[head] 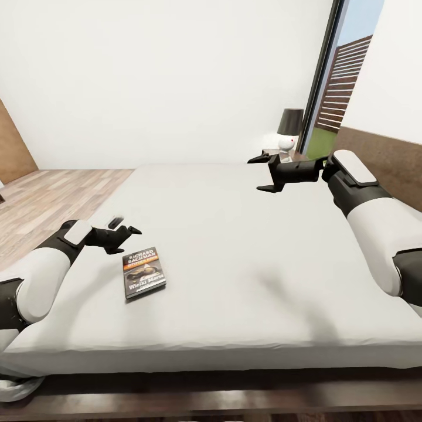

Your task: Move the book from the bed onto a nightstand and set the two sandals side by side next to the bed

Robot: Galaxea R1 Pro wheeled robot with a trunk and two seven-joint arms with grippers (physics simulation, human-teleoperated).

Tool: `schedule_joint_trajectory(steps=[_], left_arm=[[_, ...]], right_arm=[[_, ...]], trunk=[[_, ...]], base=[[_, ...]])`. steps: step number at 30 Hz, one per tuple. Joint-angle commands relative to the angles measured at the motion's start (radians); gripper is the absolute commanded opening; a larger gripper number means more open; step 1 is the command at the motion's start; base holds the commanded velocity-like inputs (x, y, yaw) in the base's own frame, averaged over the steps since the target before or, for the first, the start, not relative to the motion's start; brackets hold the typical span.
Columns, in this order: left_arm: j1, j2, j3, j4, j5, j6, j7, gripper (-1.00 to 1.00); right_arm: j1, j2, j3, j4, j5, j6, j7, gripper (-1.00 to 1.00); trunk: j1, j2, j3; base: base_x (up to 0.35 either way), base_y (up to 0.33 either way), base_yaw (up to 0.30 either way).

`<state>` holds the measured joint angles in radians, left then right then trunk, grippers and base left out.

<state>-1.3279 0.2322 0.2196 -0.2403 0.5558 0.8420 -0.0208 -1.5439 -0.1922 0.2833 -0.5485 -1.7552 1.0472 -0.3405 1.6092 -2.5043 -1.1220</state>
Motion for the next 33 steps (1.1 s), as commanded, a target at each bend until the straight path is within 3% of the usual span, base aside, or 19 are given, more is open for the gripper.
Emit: schedule_joint_trajectory(steps=[1,33], left_arm=[[-0.001,0.0,0.006,-0.001,-0.005,0.005,-0.002,1.0],[-0.001,0.001,0.004,-0.001,-0.005,0.005,-0.004,1.0]], right_arm=[[-0.001,-0.001,0.005,-0.001,-0.009,0.0,-0.006,1.0],[-0.001,-0.001,0.005,-0.002,-0.01,0.0,-0.006,1.0]], trunk=[[0.0,0.0,-0.001],[0.0,0.0,-0.001]], base=[[0.0,0.0,0.0],[0.0,0.0,0.0]])
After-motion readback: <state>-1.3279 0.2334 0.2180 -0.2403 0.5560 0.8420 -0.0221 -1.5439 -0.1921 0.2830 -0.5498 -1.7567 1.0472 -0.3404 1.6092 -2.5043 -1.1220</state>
